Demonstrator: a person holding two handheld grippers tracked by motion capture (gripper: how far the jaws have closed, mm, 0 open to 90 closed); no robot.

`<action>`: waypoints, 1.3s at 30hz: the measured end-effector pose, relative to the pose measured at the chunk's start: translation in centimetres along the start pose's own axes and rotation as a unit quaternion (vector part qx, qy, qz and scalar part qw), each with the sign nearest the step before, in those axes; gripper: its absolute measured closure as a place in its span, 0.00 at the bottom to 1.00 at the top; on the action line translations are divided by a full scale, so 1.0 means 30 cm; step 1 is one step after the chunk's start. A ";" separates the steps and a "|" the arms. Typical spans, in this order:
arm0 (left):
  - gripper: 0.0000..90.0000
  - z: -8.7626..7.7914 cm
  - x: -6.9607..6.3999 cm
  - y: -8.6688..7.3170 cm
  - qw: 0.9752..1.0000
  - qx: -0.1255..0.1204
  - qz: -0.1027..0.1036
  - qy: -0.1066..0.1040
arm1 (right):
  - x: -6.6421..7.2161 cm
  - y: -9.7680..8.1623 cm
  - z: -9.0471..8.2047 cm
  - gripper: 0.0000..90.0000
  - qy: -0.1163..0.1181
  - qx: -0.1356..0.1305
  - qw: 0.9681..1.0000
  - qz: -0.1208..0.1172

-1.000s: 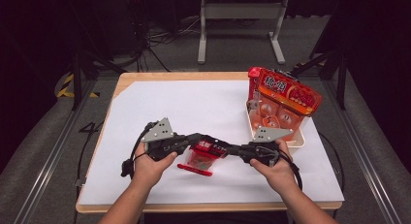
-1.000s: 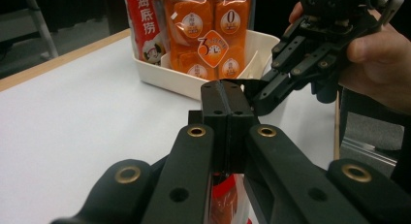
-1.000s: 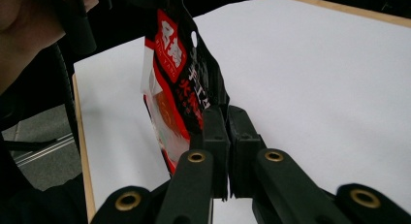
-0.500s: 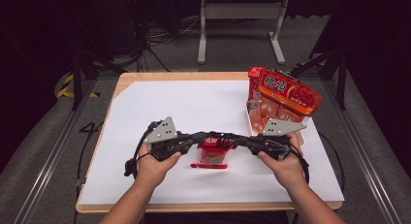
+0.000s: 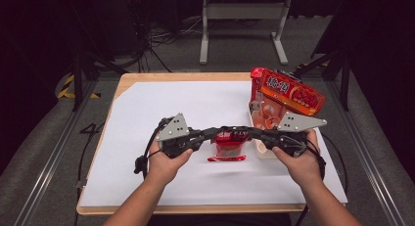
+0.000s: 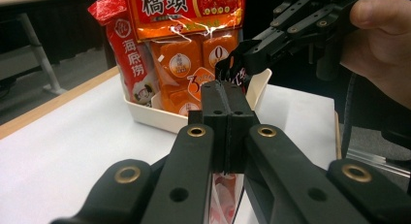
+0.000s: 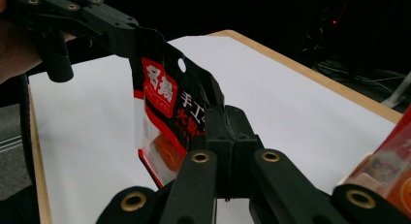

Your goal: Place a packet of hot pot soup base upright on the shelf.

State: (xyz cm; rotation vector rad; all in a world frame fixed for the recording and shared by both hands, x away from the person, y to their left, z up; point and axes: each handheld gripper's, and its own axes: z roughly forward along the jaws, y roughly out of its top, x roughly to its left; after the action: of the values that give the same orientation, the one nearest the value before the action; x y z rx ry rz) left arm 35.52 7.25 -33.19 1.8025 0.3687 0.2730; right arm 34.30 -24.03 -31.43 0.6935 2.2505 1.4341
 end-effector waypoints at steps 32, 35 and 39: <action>1.00 0.165 0.006 0.097 1.000 -0.029 0.007 -0.005 | -0.082 0.026 -0.137 1.00 -0.076 -0.032 0.996 -0.018; 1.00 0.178 0.006 0.102 0.999 -0.032 0.008 -0.005 | -0.090 0.029 -0.149 1.00 -0.083 -0.034 0.996 -0.022; 1.00 0.192 0.009 0.109 0.999 -0.032 0.009 -0.007 | -0.094 0.031 -0.160 1.00 -0.091 -0.035 0.995 -0.028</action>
State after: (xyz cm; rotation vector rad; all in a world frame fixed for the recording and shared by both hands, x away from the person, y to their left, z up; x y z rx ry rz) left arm 38.26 1.46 -31.53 1.7443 0.3311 0.2815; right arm 34.08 -28.84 -28.48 0.7041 2.0550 1.3574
